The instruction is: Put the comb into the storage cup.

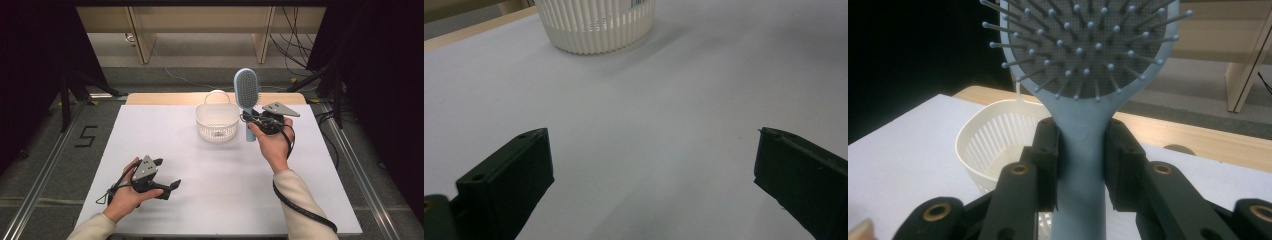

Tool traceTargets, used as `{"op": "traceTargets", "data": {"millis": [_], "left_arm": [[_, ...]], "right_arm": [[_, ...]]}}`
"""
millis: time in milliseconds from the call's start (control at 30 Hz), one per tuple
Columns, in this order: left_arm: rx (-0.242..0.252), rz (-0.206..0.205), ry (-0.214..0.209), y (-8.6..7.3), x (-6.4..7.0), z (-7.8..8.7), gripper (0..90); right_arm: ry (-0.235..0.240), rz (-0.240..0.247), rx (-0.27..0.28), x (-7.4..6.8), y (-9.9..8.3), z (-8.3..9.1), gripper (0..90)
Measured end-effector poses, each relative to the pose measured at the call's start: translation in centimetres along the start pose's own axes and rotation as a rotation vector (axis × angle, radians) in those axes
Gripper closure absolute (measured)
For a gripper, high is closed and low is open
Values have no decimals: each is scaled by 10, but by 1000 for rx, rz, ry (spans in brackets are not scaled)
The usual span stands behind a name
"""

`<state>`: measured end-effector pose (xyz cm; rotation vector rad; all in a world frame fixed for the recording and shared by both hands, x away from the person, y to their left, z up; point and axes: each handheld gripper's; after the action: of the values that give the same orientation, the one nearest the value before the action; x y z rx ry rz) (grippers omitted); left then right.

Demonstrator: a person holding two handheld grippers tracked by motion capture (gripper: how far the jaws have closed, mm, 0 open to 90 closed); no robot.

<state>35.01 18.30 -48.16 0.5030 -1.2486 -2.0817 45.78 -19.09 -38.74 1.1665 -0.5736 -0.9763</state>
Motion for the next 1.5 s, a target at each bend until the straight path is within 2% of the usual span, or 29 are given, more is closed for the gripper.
{"op": "traceTargets", "data": {"millis": [1500], "left_arm": [[0,0,-1,0,0,0,17]], "right_arm": [[19,1,9,-10,5,-8,707]]}}
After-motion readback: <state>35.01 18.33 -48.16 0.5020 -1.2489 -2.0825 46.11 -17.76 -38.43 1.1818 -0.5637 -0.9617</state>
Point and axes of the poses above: each handheld gripper's, and its own axes: z roughly backward along the jaws, y roughly out of its top, x roughly to its right, and after that the axes turned 1 degree about y, right-handed
